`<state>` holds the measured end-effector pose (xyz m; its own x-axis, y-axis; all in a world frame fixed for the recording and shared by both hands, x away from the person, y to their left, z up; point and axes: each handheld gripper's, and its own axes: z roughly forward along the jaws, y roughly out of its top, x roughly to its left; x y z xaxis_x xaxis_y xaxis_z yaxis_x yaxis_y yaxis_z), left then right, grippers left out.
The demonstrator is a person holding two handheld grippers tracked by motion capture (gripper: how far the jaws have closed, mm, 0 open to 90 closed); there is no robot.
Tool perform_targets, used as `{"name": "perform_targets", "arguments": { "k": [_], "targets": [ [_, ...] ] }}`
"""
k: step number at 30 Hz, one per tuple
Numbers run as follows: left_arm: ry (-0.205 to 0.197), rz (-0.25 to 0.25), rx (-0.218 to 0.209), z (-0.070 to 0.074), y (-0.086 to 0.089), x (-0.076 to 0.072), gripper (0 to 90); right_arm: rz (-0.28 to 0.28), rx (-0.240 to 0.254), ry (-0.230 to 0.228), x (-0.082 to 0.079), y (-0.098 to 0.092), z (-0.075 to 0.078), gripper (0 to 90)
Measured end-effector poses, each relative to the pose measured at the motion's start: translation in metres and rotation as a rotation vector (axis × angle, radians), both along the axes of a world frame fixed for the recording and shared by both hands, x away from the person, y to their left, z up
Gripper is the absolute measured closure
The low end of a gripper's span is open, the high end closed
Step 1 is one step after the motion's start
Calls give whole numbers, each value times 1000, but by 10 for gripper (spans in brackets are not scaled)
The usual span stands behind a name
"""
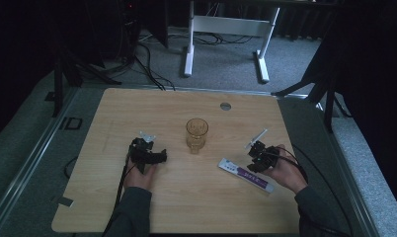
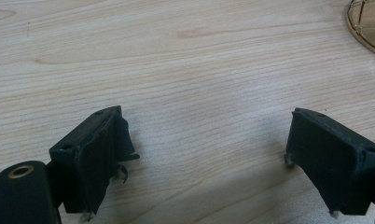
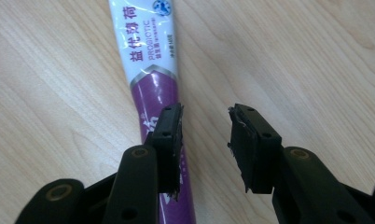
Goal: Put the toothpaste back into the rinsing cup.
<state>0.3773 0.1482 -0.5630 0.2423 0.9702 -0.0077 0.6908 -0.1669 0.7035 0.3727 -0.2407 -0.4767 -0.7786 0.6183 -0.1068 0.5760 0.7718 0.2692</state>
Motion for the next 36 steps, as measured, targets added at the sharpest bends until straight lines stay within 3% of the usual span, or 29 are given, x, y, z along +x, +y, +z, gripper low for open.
{"name": "perform_targets", "arguments": {
  "k": [19, 36],
  "targets": [
    [0, 0, 0, 0, 0, 0, 116, 45, -56, 76, 4, 10, 0, 621],
    [0, 0, 0, 0, 0, 0, 116, 85, -96, 133, 3, 18, -9, 605]
  ]
}}
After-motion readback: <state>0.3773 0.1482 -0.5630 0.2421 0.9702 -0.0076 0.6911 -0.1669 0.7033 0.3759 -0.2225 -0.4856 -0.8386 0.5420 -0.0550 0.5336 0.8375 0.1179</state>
